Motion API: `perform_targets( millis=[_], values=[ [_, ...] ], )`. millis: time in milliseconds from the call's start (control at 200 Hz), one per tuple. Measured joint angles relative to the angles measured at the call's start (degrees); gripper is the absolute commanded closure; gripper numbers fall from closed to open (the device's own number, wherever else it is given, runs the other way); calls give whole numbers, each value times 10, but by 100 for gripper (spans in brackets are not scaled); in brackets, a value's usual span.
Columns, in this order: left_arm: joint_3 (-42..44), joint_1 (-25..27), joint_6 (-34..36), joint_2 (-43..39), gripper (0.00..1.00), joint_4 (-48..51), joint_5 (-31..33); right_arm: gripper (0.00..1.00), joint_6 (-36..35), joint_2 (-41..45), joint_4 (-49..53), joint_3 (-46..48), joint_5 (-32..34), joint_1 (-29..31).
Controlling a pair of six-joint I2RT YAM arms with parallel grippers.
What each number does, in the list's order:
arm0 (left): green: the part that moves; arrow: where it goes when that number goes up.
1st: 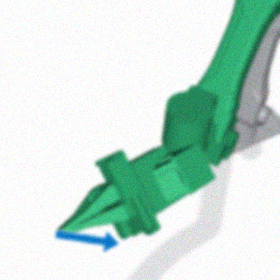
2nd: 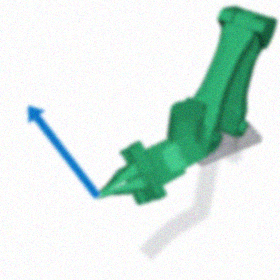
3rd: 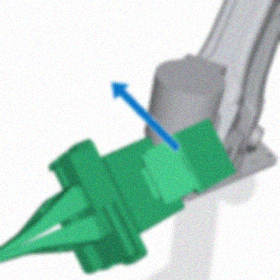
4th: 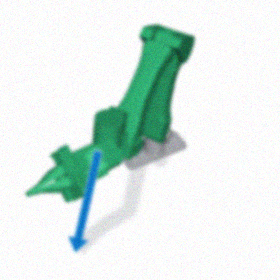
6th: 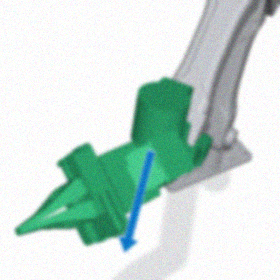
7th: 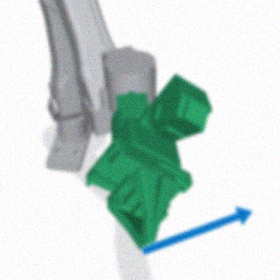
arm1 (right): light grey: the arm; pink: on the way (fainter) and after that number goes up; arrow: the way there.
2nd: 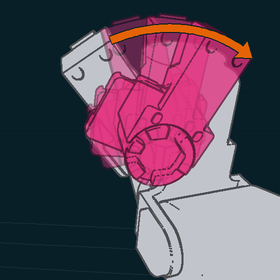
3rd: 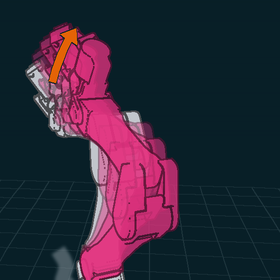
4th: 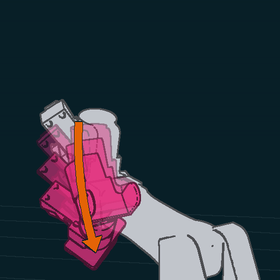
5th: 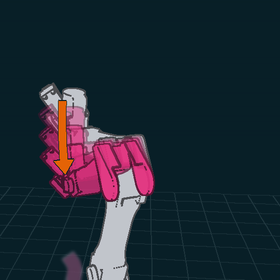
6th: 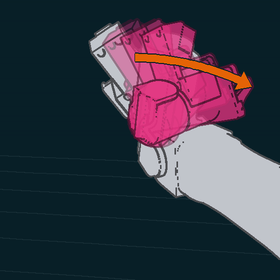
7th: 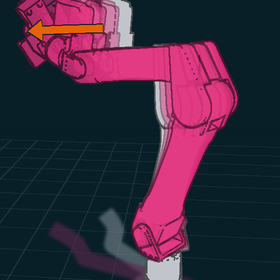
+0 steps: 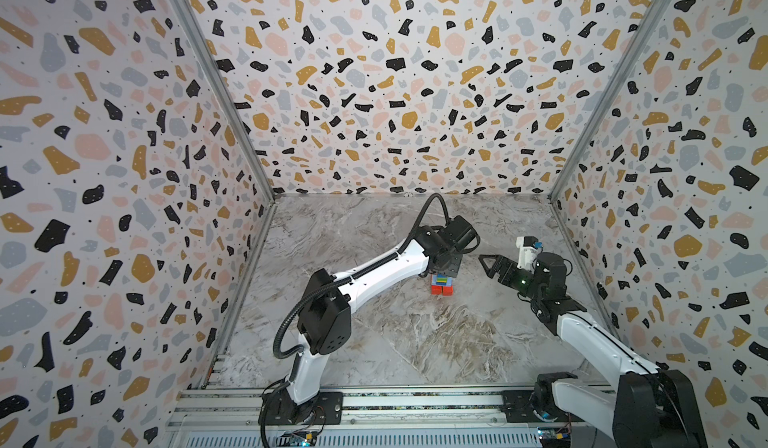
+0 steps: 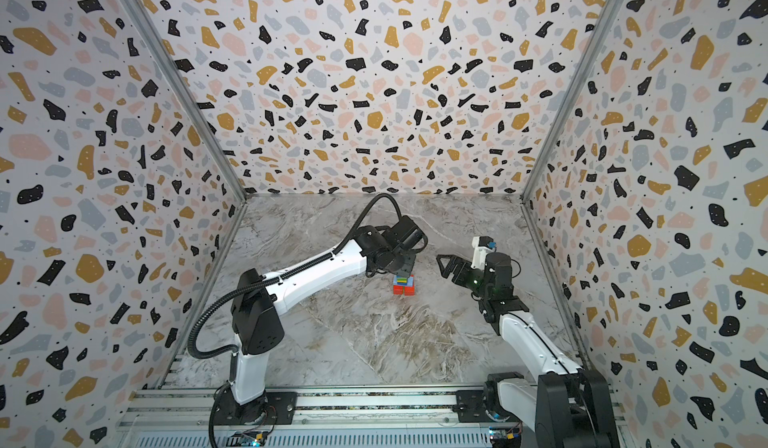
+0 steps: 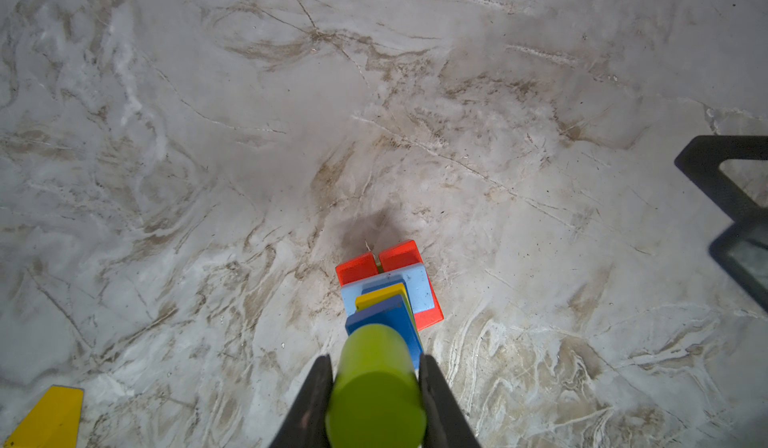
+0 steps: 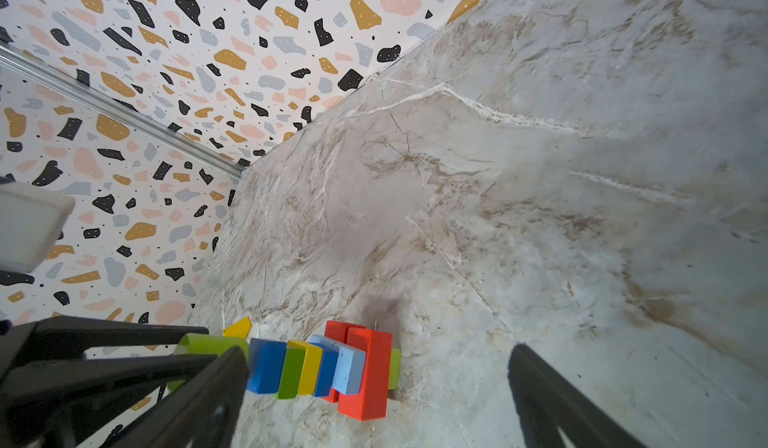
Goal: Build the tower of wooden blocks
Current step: 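Lower the green cylinder onto the blue cube with the left gripper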
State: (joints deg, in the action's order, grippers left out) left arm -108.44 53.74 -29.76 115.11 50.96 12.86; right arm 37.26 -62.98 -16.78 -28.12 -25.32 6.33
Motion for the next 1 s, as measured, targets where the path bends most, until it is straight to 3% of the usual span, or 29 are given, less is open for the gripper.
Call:
perform_targets(
  millis=[1001],
  values=[
    [3,0,0,9,92,-14,-4,1,0,-1,-8,2,-2,0]
  ],
)
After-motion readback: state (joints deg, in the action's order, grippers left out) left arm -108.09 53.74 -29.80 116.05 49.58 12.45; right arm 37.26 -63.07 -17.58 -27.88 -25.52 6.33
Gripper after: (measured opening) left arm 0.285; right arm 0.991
